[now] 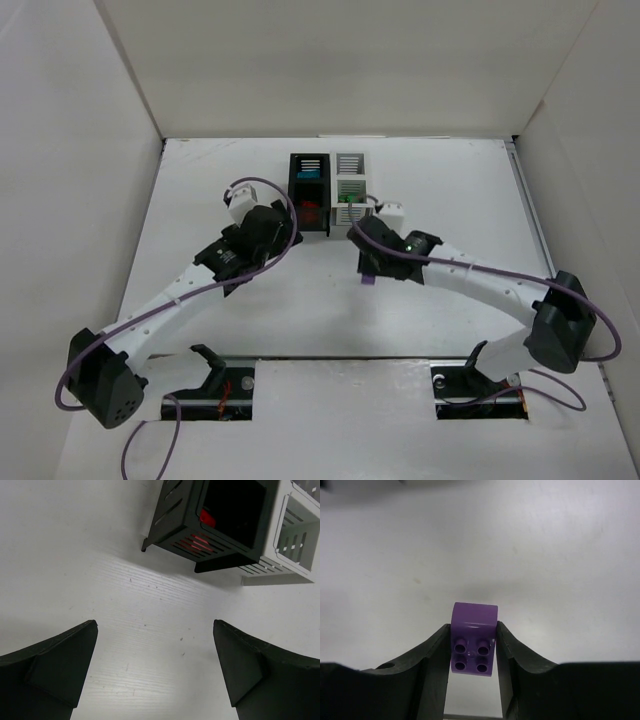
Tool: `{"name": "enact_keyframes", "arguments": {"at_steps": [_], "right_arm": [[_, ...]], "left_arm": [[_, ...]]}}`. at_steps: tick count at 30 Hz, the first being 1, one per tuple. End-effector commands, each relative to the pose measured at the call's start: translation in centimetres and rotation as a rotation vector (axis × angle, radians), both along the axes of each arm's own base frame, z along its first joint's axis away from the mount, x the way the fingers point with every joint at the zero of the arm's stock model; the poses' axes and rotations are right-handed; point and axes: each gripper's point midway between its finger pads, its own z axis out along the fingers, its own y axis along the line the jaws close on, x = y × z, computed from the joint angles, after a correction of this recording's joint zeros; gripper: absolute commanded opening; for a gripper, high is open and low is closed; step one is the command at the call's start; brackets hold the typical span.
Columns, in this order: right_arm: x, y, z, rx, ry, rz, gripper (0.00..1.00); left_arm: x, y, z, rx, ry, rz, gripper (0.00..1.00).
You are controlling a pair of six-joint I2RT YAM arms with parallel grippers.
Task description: Sort the legos into containers by color
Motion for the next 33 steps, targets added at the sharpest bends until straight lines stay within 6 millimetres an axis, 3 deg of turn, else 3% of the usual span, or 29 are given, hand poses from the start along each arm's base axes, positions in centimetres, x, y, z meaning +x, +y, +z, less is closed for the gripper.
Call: {"name": "enact_keyframes", "arguments": {"at_steps": [1, 3, 4, 6, 7, 8, 9, 11, 12, 13, 15, 16, 17, 18, 20, 23, 24, 28, 33], "right_arm": [[6.3, 1.6, 9.3, 0.017, -0.262, 0.016, 0.29], [9.4, 2.0, 12.4, -0.005, -0.371, 0.032, 0.29], [11.7, 1.5, 15.4, 0.023, -0.439, -0.001, 0.29], [14.7, 1.3, 17.4, 0.017, -0.499, 0.015, 0.29], [16.2, 2.1, 18.8, 0.068, -0.54, 0.033, 0.29], [18.0, 1.5, 21.3, 0.098, -0.59, 0.011, 0.29], [19.5, 1.9, 20.9, 0.07, -0.599, 0.04, 0.29], [22.1, 2.4, 23.6, 0.099, -0.682, 0.041, 0.29], [23.1, 2.6, 24.0, 0.1, -0.69, 0.045, 0.3], [24.6, 3.1, 22.0, 0.074, -0.655, 0.043, 0.32], [26.6, 2.9, 23.0, 0.07, -0.681, 0.034, 0.32], [27.7, 3.6, 21.6, 0.062, -0.668, 0.036, 0.32], [28.6, 3.1, 21.5, 0.053, -0.677, 0.024, 0.32], [29.2, 3.9, 22.2, 0.087, -0.705, 0.039, 0.32], [31.0, 3.7, 20.7, 0.089, -0.691, 0.042, 0.32], [32.1, 4.0, 20.0, 0.097, -0.689, 0.048, 0.33], [32.5, 4.2, 18.7, 0.087, -0.669, 0.051, 0.35], [33.4, 4.2, 16.9, 0.083, -0.654, 0.053, 0.44], [33.9, 4.6, 17.1, 0.109, -0.664, 0.072, 0.59]], "left_arm": [[0.8, 0.5, 0.9, -0.012, -0.002, 0.017, 1.0], [1.0, 1.3, 0.1, -0.023, 0.018, 0.042, 1.0], [0.4, 1.3, -0.6, -0.025, 0.032, 0.032, 1.0], [0.7, 1.9, -0.4, -0.039, 0.023, 0.048, 1.0], [0.4, 2.0, -0.7, -0.046, 0.026, 0.054, 1.0], [0.6, 2.3, -0.7, -0.047, 0.026, 0.063, 1.0], [0.5, 2.3, -0.4, -0.052, 0.018, 0.063, 1.0], [0.8, 2.9, -0.3, -0.048, 0.01, 0.094, 1.0], [0.9, 3.2, -0.3, -0.048, 0.01, 0.103, 1.0], [0.9, 3.2, -0.3, -0.048, 0.01, 0.103, 1.0], [1.4, 3.9, -0.3, -0.05, 0.016, 0.121, 1.0], [1.7, 4.0, -0.1, -0.055, 0.011, 0.118, 1.0], [2.0, 4.3, -0.3, -0.061, 0.015, 0.131, 1.0], [2.2, 4.0, -0.1, -0.074, 0.006, 0.123, 1.0], [2.6, 4.4, -0.2, -0.066, 0.006, 0.131, 1.0], [3.3, 4.6, 0.2, -0.078, -0.01, 0.137, 1.0], [3.4, 4.6, -0.1, -0.072, -0.001, 0.138, 1.0], [4.1, 4.5, -0.4, -0.069, 0.017, 0.141, 1.0], [4.7, 4.0, -0.7, -0.07, 0.028, 0.134, 1.0]]}}
